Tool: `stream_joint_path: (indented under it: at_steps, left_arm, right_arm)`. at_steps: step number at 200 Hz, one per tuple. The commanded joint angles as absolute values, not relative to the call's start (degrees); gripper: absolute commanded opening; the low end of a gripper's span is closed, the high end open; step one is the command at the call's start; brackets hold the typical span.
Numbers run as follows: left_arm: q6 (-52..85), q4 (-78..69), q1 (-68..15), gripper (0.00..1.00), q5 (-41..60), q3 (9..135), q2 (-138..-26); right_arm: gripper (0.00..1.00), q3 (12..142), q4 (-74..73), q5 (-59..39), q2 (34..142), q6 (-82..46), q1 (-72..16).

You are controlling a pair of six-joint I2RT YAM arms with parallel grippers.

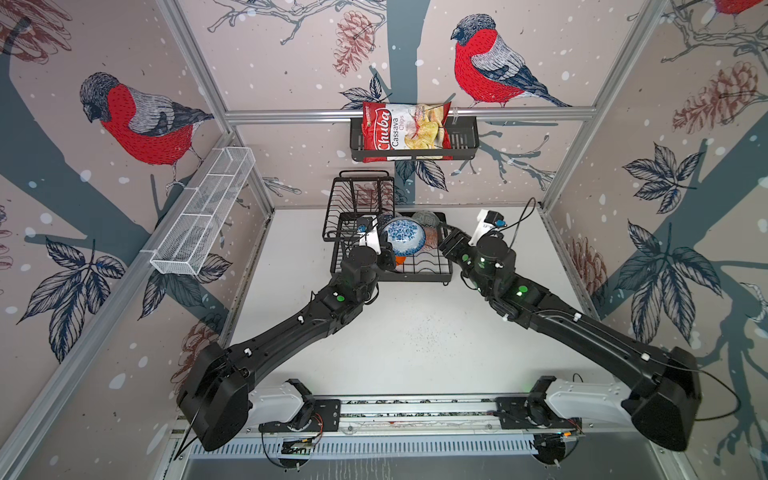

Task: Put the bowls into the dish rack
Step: 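Raise the blue-floral bowl above the rack with both grippers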

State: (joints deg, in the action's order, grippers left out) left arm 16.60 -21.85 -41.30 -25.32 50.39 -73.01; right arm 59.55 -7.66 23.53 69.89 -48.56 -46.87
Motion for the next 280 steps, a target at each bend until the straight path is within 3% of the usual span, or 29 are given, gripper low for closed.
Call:
stream_joint_path:
  at_steps: [1,65,96,131,185,280]
  left_arm:
    - [17.14,-27.57,-41.14,0.0,-32.67,52.88,-74.01]
    - [9.26,-38.21,-41.22,0.0,-39.21,54.17,-77.47]
    - [3.08,-45.72,-41.4,0.0,-39.91,54.25,-79.81]
    - [-0.76,-51.15,-41.66,0.0,-39.58,54.13,-81.66]
    - [-4.53,-55.67,-42.35,0.0,-39.35,55.1,-84.58]
    - [-5.86,-60.35,-44.27,0.0,-41.22,53.89,-83.94]
  right_arm:
    - [0.69,63.11,-4.93,22.49,70.78,-52.29,-46.29]
    - [0.93,71.36,-10.26,10.39,75.74,-59.9,-45.51]
    - [1.0,72.76,-13.53,6.67,76.74,-64.92,-45.78]
    - [1.0,70.28,-21.25,3.9,76.65,-71.58,-46.14]
    - [0.9,70.89,-28.88,-0.29,81.12,-78.48,-46.32]
    - [0.61,71.5,-38.31,1.91,87.47,-87.4,-44.5]
